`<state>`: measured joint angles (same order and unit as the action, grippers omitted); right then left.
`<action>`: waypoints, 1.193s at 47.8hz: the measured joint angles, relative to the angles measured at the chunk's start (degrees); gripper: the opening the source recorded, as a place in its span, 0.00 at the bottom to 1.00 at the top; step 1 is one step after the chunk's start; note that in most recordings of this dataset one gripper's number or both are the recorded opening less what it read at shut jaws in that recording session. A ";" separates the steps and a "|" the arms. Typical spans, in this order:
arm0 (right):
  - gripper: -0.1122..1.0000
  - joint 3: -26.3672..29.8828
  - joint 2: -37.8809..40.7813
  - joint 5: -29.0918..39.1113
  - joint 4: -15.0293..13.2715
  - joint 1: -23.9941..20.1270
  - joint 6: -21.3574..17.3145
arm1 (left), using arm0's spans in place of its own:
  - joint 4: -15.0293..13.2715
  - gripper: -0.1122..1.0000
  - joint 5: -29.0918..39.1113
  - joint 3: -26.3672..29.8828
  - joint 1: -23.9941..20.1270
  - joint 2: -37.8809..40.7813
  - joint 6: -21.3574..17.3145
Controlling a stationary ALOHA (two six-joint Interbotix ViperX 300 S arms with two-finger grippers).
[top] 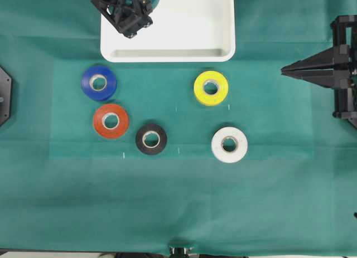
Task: Pick up the tape from a random location and place it into the white case.
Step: 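Move the held teal roll over the white tray, then lower the teal roll into the tray and open the left gripper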
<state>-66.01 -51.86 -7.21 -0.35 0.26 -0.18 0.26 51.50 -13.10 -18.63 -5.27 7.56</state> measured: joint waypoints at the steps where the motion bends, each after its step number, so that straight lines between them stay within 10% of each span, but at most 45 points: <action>1: 0.10 0.00 0.09 0.00 -0.09 -0.09 0.00 | 0.09 0.29 -0.35 -0.35 -0.09 0.35 0.00; 57: 0.10 0.00 2.55 -0.09 -0.09 0.00 0.09 | -0.26 0.29 -20.21 -11.78 -4.39 12.74 0.35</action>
<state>-66.01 -49.31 -7.29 -0.44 0.26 -0.09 0.00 31.29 -24.87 -23.03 7.47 7.91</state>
